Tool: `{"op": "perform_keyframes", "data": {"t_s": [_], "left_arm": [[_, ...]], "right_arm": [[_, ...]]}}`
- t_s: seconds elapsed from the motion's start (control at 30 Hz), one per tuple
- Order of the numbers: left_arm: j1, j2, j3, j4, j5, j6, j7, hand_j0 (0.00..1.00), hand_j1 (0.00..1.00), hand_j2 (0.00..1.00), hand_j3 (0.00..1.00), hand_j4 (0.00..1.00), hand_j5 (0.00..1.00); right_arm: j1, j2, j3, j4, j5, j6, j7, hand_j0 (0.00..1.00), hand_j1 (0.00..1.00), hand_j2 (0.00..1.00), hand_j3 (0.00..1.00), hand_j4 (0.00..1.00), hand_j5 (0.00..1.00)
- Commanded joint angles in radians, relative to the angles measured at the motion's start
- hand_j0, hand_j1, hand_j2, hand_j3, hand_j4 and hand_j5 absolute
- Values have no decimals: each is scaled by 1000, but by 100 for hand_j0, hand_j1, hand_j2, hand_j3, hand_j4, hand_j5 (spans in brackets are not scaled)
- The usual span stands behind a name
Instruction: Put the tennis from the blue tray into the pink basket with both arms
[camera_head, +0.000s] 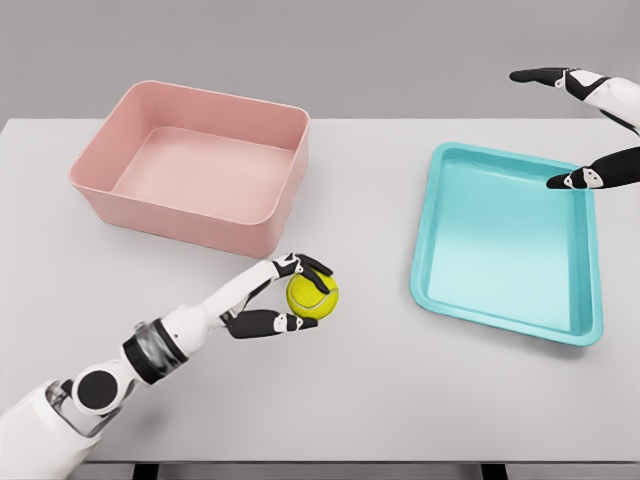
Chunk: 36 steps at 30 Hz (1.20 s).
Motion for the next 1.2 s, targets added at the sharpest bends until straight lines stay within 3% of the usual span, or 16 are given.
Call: {"op": "perform_keyframes", "data": {"t_s": [0.0,0.3,0.6,0.93,1.17], "left_arm": [[0,8,1,-3,4,-64,-1,49,49,49,49,49,49],[-21,27,13,-8,-8,-232,-3,49,49,49,49,49,49],[-67,45,42,-9,-7,-262,-1,49,49,49,49,49,49],[-95,63,137,-9,-4,-297,2,46,46,46,46,46,46],[-109,86,211,-8,9,-243,7,45,45,45,45,45,45]], "right_arm": [[-2,-1,0,0,-6,2,-1,100,100,100,100,100,100],[0,5,0,0,-6,2,-1,100,100,100,100,100,100],[-2,2,0,-2,-6,2,-1,100,100,100,100,100,100],[-2,0,0,0,-6,2,-1,100,100,100,100,100,100],[-2,0,0,-8,-6,2,-1,100,100,100,100,100,100]]}}
